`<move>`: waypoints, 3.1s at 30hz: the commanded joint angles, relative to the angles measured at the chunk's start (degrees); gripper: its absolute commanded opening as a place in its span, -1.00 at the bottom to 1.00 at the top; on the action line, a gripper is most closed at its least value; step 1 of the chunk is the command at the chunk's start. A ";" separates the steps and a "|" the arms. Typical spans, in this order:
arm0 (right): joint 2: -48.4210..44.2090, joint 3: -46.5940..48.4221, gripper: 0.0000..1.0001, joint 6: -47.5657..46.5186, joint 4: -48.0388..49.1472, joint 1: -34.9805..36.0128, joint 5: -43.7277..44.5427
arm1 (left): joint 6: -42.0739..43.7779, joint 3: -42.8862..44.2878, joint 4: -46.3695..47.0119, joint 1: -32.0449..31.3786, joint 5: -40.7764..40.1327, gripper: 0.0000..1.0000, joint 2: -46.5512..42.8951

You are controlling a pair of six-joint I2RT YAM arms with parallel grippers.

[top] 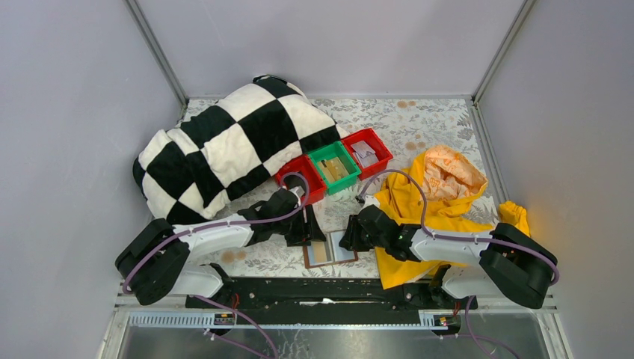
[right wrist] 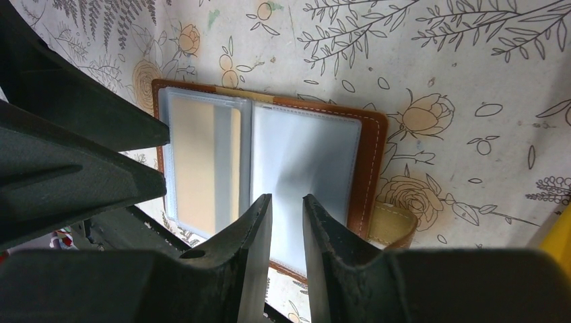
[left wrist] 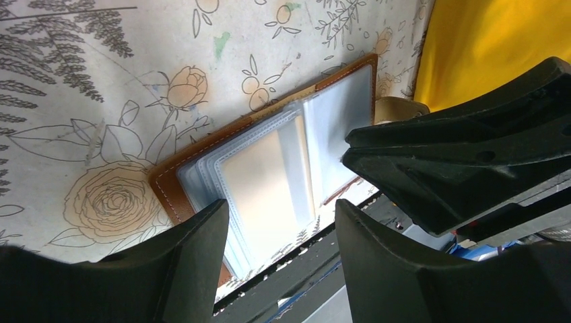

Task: Take the credit cards out of the card holder
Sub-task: Remove the credit card from the card holder.

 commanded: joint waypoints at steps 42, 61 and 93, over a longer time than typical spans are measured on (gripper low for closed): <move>-17.34 -2.38 -0.34 6.38 -18.28 0.08 16.78 | -12.08 2.37 31.95 -5.74 14.83 0.26 9.33; -19.97 -4.91 -0.35 7.71 -22.66 -0.23 15.46 | -15.00 5.77 40.01 -10.45 16.95 0.23 18.90; -21.58 -1.31 -0.35 -0.37 -13.70 -0.19 10.30 | -6.54 -2.53 8.10 -3.06 9.70 0.26 -2.27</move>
